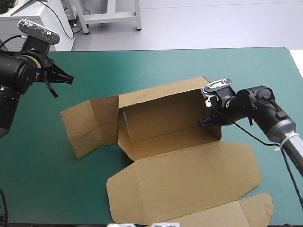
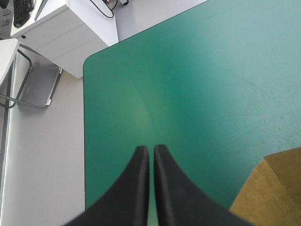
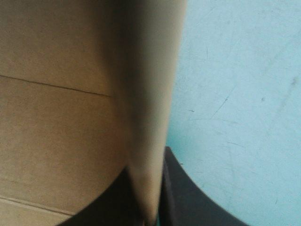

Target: Fold the box

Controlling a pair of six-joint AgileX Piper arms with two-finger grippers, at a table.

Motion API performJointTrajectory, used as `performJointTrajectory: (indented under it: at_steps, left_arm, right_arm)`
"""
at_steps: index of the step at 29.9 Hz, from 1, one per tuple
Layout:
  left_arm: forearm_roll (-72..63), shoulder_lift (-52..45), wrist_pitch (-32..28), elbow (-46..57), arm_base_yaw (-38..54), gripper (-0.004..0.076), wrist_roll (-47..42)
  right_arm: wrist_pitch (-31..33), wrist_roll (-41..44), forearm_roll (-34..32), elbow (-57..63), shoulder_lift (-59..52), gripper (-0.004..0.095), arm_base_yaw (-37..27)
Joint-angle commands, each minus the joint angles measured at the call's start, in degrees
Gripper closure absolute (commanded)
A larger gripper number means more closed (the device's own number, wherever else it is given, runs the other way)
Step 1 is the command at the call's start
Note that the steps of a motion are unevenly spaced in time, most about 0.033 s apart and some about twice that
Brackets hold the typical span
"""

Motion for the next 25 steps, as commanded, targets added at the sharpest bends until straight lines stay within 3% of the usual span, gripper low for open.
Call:
performJointTrajectory:
  at_steps: [1,5,18,21,25]
  left_arm:
    - [0.51,-1.83,-3.23,-1.84,0.14,0.0709,-0.71]
    - [-0.27,-1.73,-4.52,-1.84,0.14,0.0709,-0.71]
    - [-2.97,-1.73,-4.45,-1.84,0.14,0.0709,-0.71]
    - [-2.97,-1.73,-4.18,-1.84,0.14,0.0709,-0.71]
    - [-2.97,-1.73,-3.44,-1.84,0.14,0.0709,-0.53]
  right_arm:
    - [1.23,0.40,-1.72,-1.75,-0.85,0.0929,-0.35]
    - [0.84,3.62,-5.30,-3.47,3.83,0.0929,-0.35]
    - [1.65,3.75,-4.45,-20.19,20.50,0.0910,-0.35]
    - [1.87,3.75,-4.05,-23.78,22.65,0.0781,-0.35]
    - [1.40,2.44,-3.94,-27.06,23.36,0.0453,-0.35]
